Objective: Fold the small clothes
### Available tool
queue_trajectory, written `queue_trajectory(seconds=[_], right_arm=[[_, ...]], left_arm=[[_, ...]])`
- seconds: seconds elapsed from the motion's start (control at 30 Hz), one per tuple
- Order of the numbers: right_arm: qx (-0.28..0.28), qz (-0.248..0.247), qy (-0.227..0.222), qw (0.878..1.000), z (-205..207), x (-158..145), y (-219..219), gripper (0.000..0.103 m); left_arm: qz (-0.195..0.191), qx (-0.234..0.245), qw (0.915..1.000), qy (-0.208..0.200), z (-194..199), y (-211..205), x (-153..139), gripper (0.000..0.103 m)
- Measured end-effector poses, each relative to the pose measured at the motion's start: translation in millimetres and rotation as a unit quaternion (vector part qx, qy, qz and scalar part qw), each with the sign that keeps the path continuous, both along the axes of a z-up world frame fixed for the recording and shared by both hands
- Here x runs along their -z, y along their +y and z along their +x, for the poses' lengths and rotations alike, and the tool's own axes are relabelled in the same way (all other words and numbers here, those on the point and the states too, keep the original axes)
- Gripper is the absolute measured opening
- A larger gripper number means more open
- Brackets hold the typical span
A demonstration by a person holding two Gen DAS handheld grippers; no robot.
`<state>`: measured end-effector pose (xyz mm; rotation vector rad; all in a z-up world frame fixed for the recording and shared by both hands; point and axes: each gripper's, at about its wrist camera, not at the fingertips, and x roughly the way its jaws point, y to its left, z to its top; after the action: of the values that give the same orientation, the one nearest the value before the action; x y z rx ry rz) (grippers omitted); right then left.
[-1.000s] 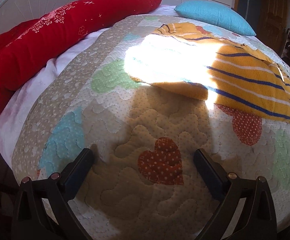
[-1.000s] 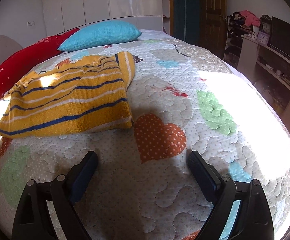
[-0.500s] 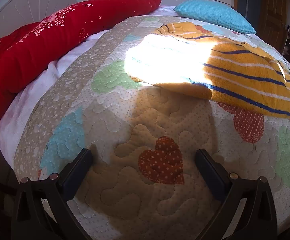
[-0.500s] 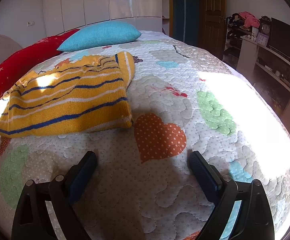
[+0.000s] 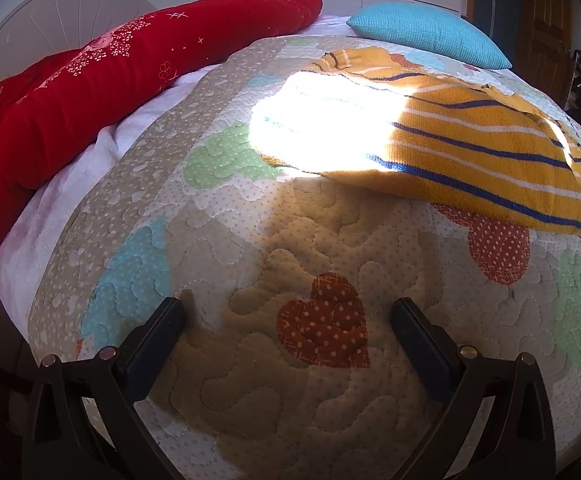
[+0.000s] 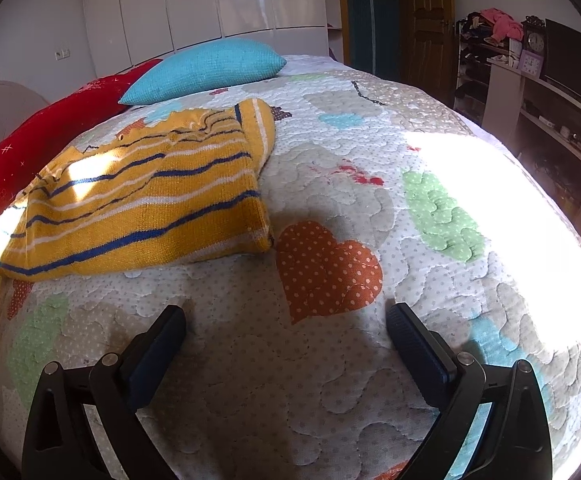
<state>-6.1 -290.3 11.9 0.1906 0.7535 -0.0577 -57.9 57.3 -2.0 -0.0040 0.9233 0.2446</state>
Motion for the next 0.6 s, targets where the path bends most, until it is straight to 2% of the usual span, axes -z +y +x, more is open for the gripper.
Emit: queue_trajectory(seconds=[0.23, 0.6], right_arm=[[-0.007, -0.019, 0.015, 1.0, 4.4, 1.3, 5.6, 0.103], [-0.007, -0.031, 0.001, 0.999, 0.4, 2.8, 7.9, 0.103]], left_arm=[[0.002, -0.002, 1.0, 0.002, 0.8, -0.6, 0.0, 0.103], [0.004, -0.003, 1.0, -0.006, -1.9, -0.7, 1.4, 0.103]])
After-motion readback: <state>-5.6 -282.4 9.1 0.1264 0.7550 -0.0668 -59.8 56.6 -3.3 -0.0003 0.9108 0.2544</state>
